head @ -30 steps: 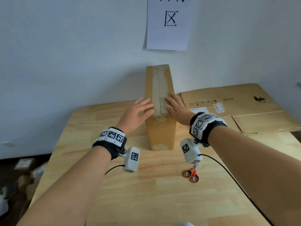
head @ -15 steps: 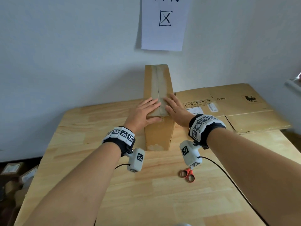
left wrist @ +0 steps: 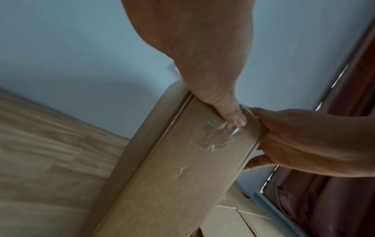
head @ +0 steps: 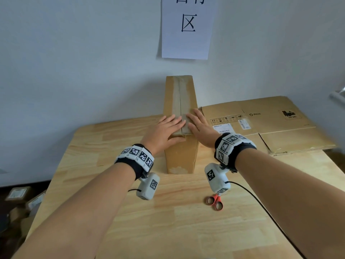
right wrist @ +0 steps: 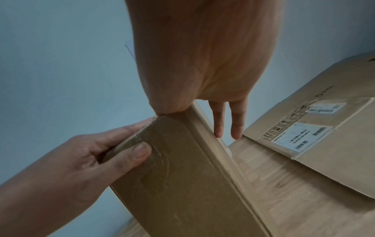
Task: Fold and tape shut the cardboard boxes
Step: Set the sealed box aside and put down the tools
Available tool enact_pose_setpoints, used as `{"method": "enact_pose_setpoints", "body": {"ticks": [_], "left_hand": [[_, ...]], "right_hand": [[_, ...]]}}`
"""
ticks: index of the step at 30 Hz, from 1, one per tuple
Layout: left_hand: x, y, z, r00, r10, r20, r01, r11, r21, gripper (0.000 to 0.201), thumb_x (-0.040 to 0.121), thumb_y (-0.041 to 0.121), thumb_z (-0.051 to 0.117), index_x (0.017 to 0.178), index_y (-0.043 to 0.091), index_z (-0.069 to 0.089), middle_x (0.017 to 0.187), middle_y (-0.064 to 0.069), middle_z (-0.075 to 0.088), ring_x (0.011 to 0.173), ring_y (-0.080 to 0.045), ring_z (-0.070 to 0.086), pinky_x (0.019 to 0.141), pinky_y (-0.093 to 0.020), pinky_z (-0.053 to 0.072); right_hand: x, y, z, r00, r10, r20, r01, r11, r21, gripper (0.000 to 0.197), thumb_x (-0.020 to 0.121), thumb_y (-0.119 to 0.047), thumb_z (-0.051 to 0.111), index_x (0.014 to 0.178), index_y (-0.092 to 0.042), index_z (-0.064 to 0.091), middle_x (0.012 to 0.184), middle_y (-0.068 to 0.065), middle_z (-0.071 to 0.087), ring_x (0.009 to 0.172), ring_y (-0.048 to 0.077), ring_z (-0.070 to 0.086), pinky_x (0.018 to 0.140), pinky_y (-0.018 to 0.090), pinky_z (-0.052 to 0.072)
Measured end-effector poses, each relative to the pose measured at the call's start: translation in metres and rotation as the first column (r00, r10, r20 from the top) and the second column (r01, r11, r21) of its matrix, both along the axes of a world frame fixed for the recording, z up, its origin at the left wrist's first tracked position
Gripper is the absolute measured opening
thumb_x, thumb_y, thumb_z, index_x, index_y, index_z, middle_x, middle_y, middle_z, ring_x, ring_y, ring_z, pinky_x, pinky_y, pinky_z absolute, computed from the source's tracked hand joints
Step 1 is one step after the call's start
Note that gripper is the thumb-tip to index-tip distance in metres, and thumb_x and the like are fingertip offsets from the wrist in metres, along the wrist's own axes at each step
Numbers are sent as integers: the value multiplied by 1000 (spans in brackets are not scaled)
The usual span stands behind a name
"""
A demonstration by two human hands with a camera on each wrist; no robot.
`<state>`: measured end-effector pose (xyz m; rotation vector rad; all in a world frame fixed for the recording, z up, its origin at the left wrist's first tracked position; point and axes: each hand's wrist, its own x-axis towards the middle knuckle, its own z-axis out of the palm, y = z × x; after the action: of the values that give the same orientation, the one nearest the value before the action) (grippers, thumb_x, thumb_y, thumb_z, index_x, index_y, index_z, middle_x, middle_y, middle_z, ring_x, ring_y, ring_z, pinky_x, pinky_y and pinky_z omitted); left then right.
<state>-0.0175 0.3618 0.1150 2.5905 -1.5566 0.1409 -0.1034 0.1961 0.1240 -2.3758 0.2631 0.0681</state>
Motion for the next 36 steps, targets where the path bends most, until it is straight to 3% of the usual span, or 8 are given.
{"method": "enact_pose_setpoints", "body": {"ticks": [8, 12, 18, 26, 29, 32, 34, 36], "left_hand": [[-12, -1, 4, 1000, -7, -26, 7, 1000, 11, 47, 102, 44, 25, 147, 31, 25, 154, 14, 22, 147, -16, 9, 120, -34, 0], [-10, -5, 11, 948, 144, -283, -181, 977, -111, 43, 102, 44, 26, 141, 35, 41, 154, 2, 28, 146, -22, 15, 119, -39, 12], [7, -24, 18, 935, 161, -315, -132, 985, 110, 52, 104, 40, 15, 153, 23, 7, 160, 9, -2, 145, -5, -8, 120, -39, -2], [17, -31, 24, 792, 385, -474, -371, 920, 127, 59, 104, 37, 14, 151, 8, -7, 157, -7, -20, 145, -21, -18, 118, -38, -5], [15, -25, 23, 761, 316, -567, -360, 932, 36, 55, 105, 29, 18, 151, 8, -4, 158, -6, -17, 145, -19, -17, 115, -31, -7], [17, -20, 23, 757, 255, -602, -338, 941, -26, 53, 105, 23, 21, 152, 7, -1, 159, -2, -14, 145, -16, -15, 110, -21, -9], [20, -19, 22, 768, 253, -588, -334, 942, -31, 53, 106, 23, 21, 152, 7, 1, 159, -2, -13, 145, -16, -14, 109, -20, -8], [24, -19, 18, 777, 259, -573, -336, 941, -30, 53, 105, 25, 21, 152, 7, 2, 159, -2, -11, 146, -16, -14, 111, -21, -7]], "right_hand": [[-2, 1, 2, 1000, 0, 23, -1, 999, 43, 47, 104, -31, 25, 149, -22, 19, 158, -9, -7, 144, 9, 9, 110, 22, 12], [-1, 2, 4, 999, -5, 38, 2, 996, 85, 47, 104, -33, 22, 150, -23, 19, 158, -10, -7, 144, 9, 9, 112, 26, 14], [-2, -1, 2, 1000, 19, 2, -19, 999, 31, 49, 104, -32, 23, 151, -24, 14, 157, -12, -12, 144, 11, 10, 113, 27, 12], [6, -2, 3, 999, 46, 6, -46, 999, 21, 53, 101, -37, 32, 150, -23, 18, 157, -11, -5, 144, 14, 10, 114, 30, 15], [16, -8, 6, 997, -66, 40, 66, 998, -8, 71, 91, -49, 51, 148, -19, 21, 155, -6, 9, 140, 19, 23, 111, 32, 24], [31, -6, 12, 964, -240, -112, 239, 971, -17, 103, 77, -67, 58, 151, -14, 9, 156, 7, 13, 138, 27, 30, 107, 41, 34], [38, -1, 14, 926, -305, -223, 301, 952, -54, 103, 74, -73, 55, 145, -4, 24, 132, 15, 48, 114, 29, 54, 88, 38, 49], [44, 2, 15, 915, -276, -295, 267, 961, -74, 88, 77, -77, 45, 123, -2, 51, 90, 7, 60, 78, 22, 60, 68, 30, 51]]}}
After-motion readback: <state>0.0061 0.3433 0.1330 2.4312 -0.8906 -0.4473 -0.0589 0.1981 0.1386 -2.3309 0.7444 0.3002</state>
